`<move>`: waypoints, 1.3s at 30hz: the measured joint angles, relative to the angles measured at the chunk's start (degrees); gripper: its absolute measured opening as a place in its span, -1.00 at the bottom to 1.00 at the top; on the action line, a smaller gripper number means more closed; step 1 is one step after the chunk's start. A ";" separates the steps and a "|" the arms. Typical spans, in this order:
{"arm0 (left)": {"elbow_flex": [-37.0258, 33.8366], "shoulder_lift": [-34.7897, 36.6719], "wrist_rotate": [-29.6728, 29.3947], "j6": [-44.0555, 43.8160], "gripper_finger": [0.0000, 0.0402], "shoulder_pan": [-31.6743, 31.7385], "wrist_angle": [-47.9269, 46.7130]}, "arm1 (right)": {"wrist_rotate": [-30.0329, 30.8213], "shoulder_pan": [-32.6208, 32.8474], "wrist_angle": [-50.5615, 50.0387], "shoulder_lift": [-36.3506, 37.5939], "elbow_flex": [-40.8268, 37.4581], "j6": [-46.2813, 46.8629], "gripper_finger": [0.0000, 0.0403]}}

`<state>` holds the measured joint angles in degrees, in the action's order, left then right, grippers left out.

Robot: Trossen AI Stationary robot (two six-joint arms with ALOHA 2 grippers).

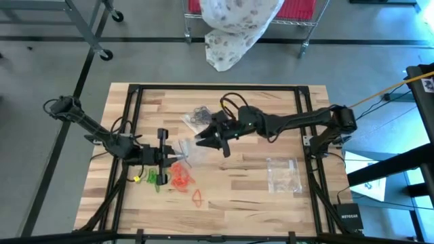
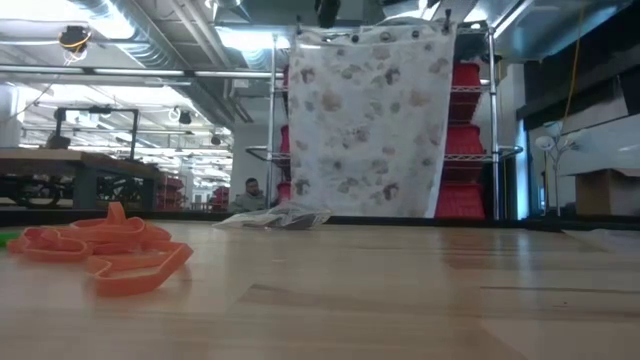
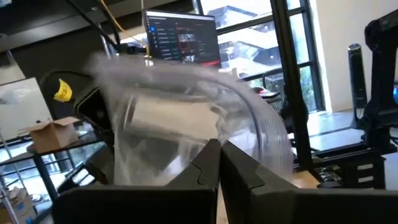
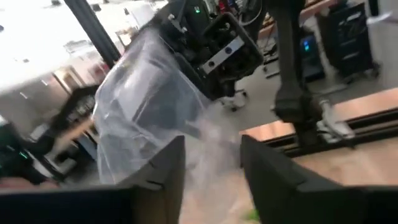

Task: Sort rubber bands
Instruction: Open the transparent zip bag

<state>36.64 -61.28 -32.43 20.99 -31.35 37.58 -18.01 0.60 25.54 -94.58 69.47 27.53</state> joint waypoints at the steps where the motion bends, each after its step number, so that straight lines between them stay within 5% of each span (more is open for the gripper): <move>1: 0.00 0.00 -0.40 0.01 -1.00 0.02 -0.02 | 0.38 -0.02 -1.17 0.51 0.00 -2.13 -0.20; 6: 0.00 0.04 -3.68 -0.80 -1.00 0.07 -1.07 | 3.07 -0.33 -8.40 4.67 0.00 -13.47 0.03; 17: 0.00 -0.07 -4.74 -13.23 -1.00 5.41 -8.64 | 7.72 4.80 -9.62 7.32 0.04 -26.03 0.06; 23: 0.00 -0.07 0.68 -18.33 -1.00 7.07 -10.47 | 22.28 8.94 -14.69 7.25 0.02 -35.88 0.06; 32: 0.00 -0.07 3.01 -20.88 -1.00 9.32 -11.92 | 25.18 9.95 -11.94 4.63 -0.02 -40.15 0.06; 36: 0.00 -0.07 3.84 -21.70 -1.00 9.77 -12.18 | 25.90 9.92 -11.50 2.97 0.01 -41.80 0.02; 39: 0.00 -0.07 3.93 -21.66 -1.00 9.74 -12.56 | 26.93 9.92 -10.33 2.92 -0.04 -43.90 -0.20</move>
<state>36.64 -61.34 -28.50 -0.67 -21.62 25.02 8.92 10.52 15.21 -91.66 69.43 -16.37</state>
